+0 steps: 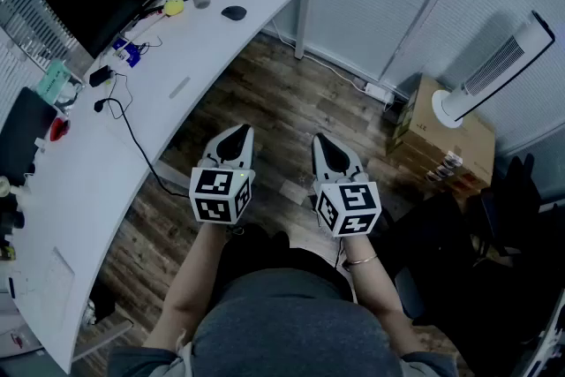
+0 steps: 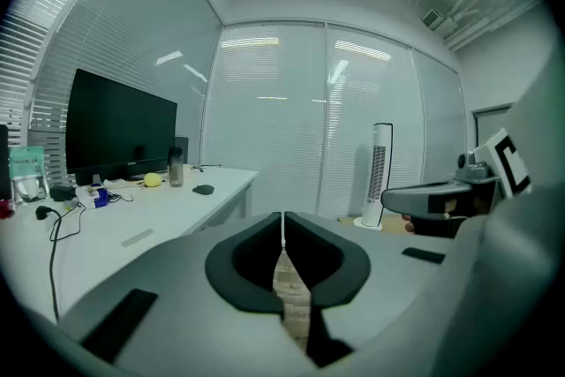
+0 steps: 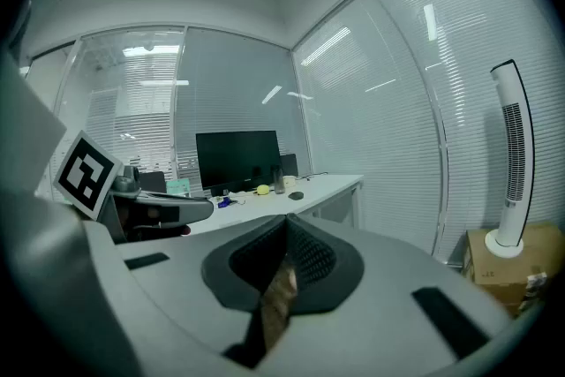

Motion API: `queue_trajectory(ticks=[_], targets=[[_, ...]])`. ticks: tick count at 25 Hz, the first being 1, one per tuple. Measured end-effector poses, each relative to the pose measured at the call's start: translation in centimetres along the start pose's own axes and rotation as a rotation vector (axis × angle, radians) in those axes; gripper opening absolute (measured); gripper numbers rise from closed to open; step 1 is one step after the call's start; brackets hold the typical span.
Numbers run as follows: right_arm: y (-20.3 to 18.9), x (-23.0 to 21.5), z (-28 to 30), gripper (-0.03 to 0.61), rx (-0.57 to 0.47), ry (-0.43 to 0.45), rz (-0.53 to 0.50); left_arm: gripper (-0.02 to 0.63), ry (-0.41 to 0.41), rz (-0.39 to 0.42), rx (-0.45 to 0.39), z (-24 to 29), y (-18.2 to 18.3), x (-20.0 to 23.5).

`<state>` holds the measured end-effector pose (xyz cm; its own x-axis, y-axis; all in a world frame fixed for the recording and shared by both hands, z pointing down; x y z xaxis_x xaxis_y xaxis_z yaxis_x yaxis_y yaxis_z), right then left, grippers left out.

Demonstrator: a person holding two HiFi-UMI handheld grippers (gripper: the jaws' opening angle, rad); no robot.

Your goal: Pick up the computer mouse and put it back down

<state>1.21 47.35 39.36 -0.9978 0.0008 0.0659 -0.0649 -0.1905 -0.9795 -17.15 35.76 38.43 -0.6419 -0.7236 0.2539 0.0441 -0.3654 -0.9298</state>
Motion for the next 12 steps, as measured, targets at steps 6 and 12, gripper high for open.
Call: queue_trajectory(ticks=[6, 12], targets=[[-0.49, -0.70, -0.27, 0.003, 0.017, -0.010, 0.020, 0.029, -0.001, -0.005, 0.006, 0.35, -0.44, -0.48], [-0.72, -0.81, 0.13, 0.060, 0.020, -0.003, 0.044, 0.031, -0.001, -0.003, 0.008, 0.48, -0.45, -0.13]])
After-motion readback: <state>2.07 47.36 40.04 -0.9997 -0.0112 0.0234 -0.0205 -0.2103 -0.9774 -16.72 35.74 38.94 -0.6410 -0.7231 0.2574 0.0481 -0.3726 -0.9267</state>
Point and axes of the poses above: the fingertips, and each gripper's own axes: z forward along the fingers, x to its left, y out of its top, the point moved 9 cm from there along -z, backward along the fingers, and after that the axes turned 12 degrees about -z, right-handed, at the moved point
